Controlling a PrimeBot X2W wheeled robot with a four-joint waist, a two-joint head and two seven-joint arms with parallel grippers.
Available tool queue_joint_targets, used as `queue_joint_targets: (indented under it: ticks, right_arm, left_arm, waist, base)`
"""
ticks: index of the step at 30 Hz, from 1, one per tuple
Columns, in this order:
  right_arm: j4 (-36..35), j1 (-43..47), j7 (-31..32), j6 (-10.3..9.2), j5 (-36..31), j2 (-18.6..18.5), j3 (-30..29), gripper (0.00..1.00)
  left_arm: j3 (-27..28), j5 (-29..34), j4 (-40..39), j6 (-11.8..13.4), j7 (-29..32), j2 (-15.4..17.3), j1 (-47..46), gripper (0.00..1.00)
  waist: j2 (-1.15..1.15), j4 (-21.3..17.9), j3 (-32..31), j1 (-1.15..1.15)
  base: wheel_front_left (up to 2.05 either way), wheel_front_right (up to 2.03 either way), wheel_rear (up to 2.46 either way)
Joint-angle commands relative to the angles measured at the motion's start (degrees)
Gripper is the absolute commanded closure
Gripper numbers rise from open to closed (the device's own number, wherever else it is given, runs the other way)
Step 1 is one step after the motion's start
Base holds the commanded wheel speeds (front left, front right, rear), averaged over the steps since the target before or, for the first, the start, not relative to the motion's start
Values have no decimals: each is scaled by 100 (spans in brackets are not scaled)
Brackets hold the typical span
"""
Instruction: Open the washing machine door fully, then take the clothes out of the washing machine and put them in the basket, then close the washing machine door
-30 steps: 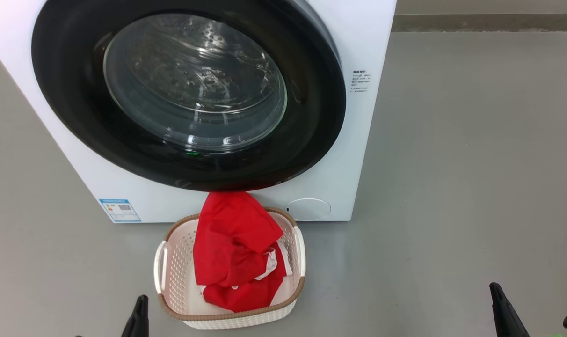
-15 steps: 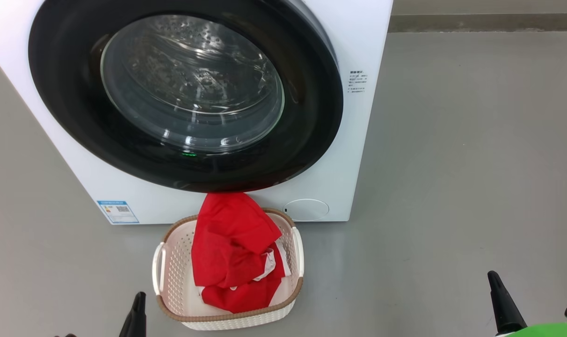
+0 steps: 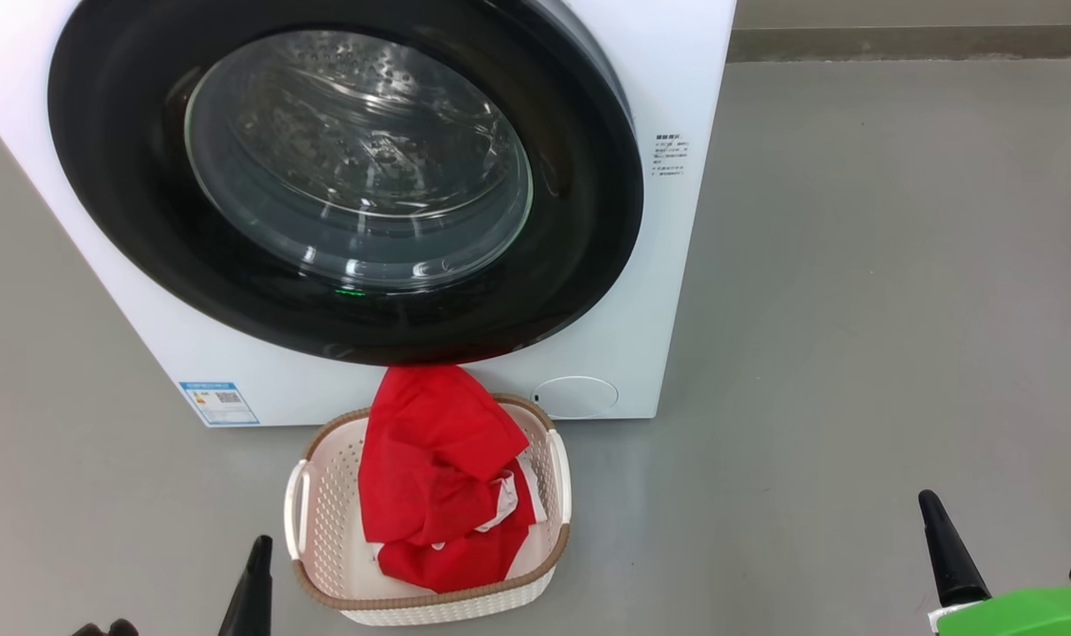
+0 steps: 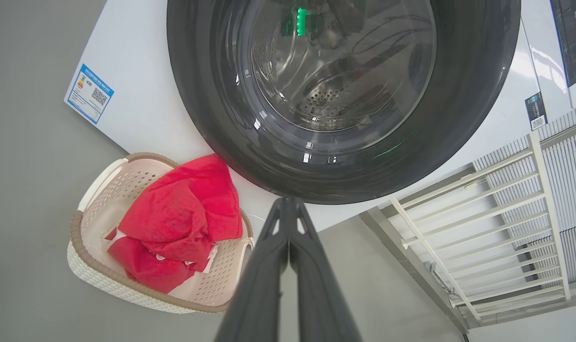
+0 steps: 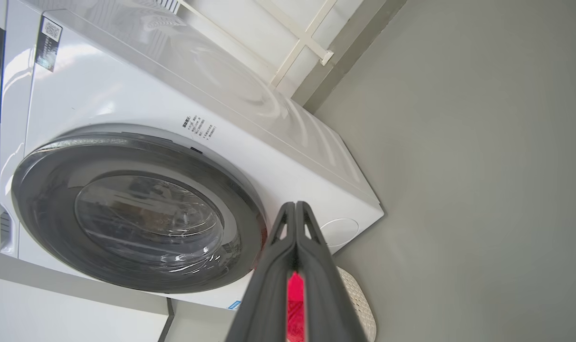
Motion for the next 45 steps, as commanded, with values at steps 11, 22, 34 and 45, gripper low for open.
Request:
queue_joint_targets:
  ticks: [11,22,34,45]
  right_arm:
    - [-139,-404,219,-3,593,-42,14,100]
    - [-141,-577,421,-4,1171,-14,-5,100]
    - [-143,-750,625,-4,1750,14,-24,100]
    - [-144,-909,811,-5,2281,40,-42,100]
  left_arm:
    - [184,-791,-115,-25,195,111,-338,100]
    - [235,-1556,-106,-29,398,123,-446,100]
    - [289,-2321,-96,-33,604,134,-554,100]
    - [340,-3021,-87,-36,793,143,-653,100]
  waist:
    - [0,-29,-7,-1]
    - [0,-61,-15,-1]
    - [0,-93,-23,-1]
    - [0,-123,-30,-1]
  base:
    - [0,0,0]
    - [0,0,0]
    - [0,0,0]
    - [0,0,0]
